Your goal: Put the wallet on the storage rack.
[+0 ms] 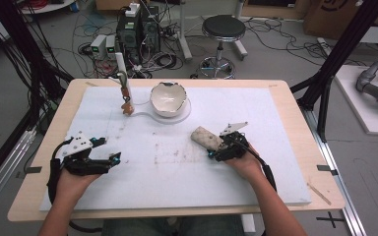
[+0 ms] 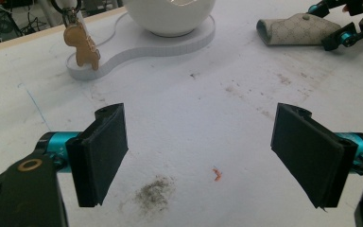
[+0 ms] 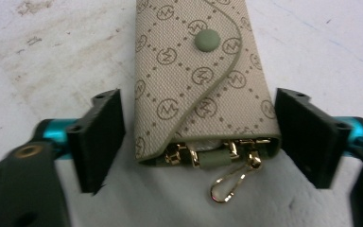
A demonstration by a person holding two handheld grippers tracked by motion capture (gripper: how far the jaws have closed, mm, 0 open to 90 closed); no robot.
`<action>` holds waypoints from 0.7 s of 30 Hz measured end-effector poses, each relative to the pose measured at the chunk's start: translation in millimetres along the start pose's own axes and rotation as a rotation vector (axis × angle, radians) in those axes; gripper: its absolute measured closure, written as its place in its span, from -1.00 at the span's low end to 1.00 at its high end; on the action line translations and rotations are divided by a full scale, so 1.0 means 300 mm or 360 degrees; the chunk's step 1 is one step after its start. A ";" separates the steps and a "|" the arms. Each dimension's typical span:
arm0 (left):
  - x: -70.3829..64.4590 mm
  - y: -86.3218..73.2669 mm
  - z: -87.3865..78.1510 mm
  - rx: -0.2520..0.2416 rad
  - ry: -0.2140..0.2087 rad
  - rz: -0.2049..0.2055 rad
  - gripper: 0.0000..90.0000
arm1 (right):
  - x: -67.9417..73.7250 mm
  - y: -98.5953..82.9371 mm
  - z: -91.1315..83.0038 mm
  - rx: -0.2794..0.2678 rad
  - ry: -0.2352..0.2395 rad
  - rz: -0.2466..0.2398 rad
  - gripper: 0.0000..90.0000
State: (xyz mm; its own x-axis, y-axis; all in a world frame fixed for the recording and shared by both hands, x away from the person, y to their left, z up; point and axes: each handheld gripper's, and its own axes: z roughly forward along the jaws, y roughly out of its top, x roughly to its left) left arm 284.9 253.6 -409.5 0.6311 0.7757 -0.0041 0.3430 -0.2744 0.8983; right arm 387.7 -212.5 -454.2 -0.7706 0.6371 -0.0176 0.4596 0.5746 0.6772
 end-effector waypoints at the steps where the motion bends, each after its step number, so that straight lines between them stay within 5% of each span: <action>1: 0.000 0.000 0.000 0.0001 0.0000 0.0001 -0.57 | -0.001 0.000 -0.005 0.0000 -0.0008 -0.0004 -0.40; 11: -0.001 0.000 0.000 -0.0006 -0.0003 -0.0004 -0.57 | -0.001 0.002 -0.026 0.0010 -0.0029 -0.0036 -0.18; 21: 0.000 0.005 -0.006 -0.0019 -0.0006 0.0009 -0.57 | -0.006 0.020 -0.079 -0.0106 -0.0051 -0.0023 -0.17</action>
State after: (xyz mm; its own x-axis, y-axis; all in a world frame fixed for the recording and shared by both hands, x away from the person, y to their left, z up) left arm 284.1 254.1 -407.4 0.6357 0.7719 -0.0006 0.3310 -0.2718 0.9036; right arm 381.4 -222.4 -432.7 -0.7619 0.6458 -0.0507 0.4172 0.5490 0.7243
